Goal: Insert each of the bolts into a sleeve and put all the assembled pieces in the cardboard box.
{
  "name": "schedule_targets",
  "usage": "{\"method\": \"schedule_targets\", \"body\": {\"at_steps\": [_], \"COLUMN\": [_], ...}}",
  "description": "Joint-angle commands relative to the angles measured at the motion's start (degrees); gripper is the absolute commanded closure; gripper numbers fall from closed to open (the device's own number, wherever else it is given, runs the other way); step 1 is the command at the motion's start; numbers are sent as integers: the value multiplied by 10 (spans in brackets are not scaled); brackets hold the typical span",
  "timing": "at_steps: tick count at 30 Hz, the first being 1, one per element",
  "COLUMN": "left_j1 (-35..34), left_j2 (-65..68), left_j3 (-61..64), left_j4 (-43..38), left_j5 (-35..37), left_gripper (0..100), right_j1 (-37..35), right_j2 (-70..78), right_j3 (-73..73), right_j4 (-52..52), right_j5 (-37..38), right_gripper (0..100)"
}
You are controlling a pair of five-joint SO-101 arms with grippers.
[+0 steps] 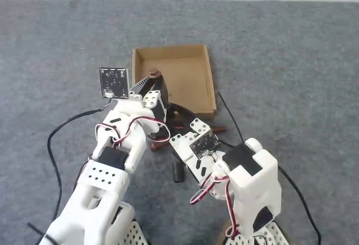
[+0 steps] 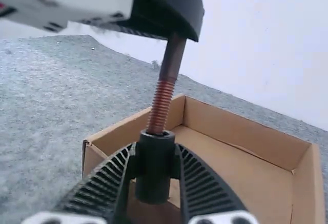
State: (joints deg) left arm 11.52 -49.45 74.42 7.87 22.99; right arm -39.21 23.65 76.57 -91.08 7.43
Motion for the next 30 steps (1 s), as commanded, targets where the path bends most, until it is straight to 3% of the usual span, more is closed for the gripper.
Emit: {"method": "schedule_targets", "body": {"at_steps": [1,8,16,25,30], "left_j1": [4,26,28,30,30], "left_j2": [-29,-30,-25,-25,-25], "left_j3": [-5,55,65,65,65], "left_j4": [-22,-117,-96,-69,-67], "left_j5": [3,3,1,1,1], "left_gripper": [989,989,989,989,989], "right_j1": [1,25,49,51,51], "right_j2": [-6,-39,-102,-109,-109], "right_j3": [-8,0,2,13,32], "right_j4": [-15,11,108,105,55], "right_j5": [7,-30,-42,-42,-38], "right_gripper": [993,993,993,993,993]}}
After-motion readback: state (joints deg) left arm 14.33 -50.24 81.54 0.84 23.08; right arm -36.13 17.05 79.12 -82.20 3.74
